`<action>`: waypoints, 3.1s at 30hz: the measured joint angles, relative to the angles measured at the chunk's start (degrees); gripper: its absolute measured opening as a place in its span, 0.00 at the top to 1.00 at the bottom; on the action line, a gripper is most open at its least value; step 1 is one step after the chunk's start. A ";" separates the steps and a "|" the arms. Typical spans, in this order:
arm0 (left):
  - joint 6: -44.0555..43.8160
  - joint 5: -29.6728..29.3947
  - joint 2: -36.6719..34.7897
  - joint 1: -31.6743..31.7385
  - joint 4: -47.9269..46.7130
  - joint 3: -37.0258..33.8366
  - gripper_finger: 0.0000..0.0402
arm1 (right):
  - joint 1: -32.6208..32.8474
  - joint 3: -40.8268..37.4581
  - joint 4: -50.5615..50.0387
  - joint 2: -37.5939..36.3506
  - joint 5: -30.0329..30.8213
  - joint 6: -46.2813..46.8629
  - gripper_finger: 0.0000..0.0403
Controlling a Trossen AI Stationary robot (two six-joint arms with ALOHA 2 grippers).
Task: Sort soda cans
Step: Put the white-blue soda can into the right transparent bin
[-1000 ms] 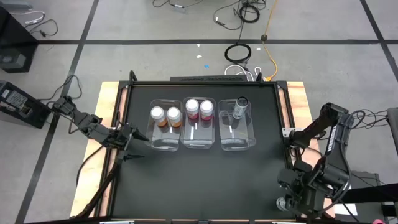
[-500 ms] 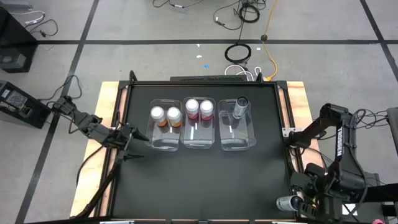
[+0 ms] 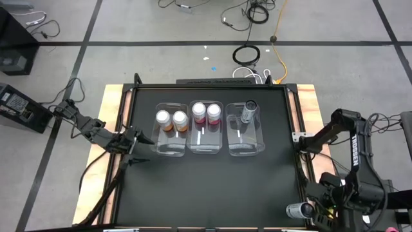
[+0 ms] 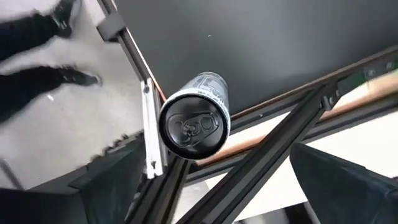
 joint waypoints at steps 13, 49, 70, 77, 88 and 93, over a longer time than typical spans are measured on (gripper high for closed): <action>0.27 -2.73 0.02 0.00 -0.96 0.00 0.05 | 0.60 0.00 3.13 7.80 -0.20 -9.26 0.03; 0.11 -5.12 0.04 0.00 -0.92 0.00 0.04 | 0.58 -3.15 4.17 11.48 2.43 -8.84 0.03; 0.86 -5.12 0.04 -0.02 -1.55 0.00 0.05 | 0.15 -8.43 11.53 11.43 -0.54 -5.62 0.38; 2.04 -5.12 0.04 -0.01 -2.92 0.00 0.05 | -1.51 -8.41 11.65 11.22 -1.01 -5.74 0.42; 2.12 -5.87 0.09 -0.02 -4.94 0.00 0.04 | -8.16 -3.59 2.94 6.76 -0.42 -2.31 0.42; 2.14 -5.95 0.09 -0.02 -5.60 0.00 0.04 | -12.93 0.86 -3.27 4.56 1.37 -2.64 0.42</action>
